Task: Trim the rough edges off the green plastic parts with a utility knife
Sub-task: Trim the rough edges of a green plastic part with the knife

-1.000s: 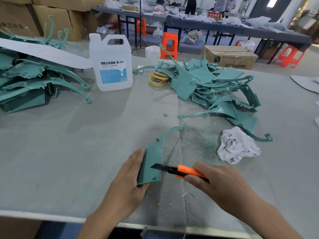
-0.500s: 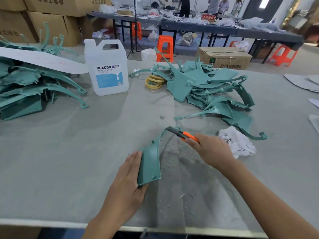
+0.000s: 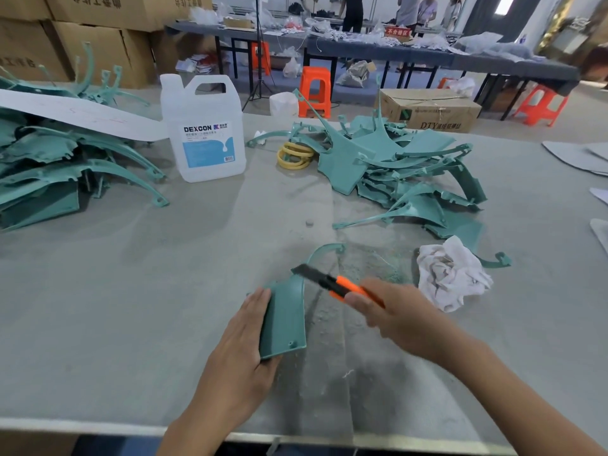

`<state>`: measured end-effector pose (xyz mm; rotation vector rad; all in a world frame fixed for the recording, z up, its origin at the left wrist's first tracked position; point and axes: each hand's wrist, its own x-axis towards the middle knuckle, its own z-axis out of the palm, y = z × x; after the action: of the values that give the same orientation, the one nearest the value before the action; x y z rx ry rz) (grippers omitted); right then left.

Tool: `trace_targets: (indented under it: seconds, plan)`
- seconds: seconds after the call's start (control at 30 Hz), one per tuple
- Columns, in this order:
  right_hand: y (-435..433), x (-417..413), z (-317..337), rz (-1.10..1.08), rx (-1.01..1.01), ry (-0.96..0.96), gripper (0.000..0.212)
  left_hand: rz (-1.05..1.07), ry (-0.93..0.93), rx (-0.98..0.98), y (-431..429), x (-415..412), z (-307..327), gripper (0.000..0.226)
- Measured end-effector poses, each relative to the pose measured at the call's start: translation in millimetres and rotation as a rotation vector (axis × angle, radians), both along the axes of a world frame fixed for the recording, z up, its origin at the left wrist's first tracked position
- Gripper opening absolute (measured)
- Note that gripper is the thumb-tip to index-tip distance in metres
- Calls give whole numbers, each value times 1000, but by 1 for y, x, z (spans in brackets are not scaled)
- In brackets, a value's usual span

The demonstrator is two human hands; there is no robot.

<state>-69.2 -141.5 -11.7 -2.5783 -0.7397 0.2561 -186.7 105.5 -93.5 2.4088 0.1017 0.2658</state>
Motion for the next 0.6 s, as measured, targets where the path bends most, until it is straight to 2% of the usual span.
trace_targets:
  seconds: [0.07, 0.17, 0.23, 0.33, 0.47, 0.6]
  plan:
    - [1, -17, 3, 95, -15, 7, 59, 17, 6, -25, 0, 0, 1, 87]
    - [-2, -29, 6, 190, -26, 6, 51, 22, -6, -71, -1, 1, 2, 85]
    - [-3, -28, 8, 215, -75, -42, 55, 14, -11, -76, -1, 0, 2, 84]
    - [1, -9, 11, 119, -137, -131, 61, -9, -9, -18, -1, 0, 0, 85]
    - [12, 42, 14, -14, -220, -223, 54, -30, -8, 18, -2, -1, 0, 87]
    - [11, 97, 6, -165, -449, -226, 57, -19, -10, 15, -1, 0, 0, 83]
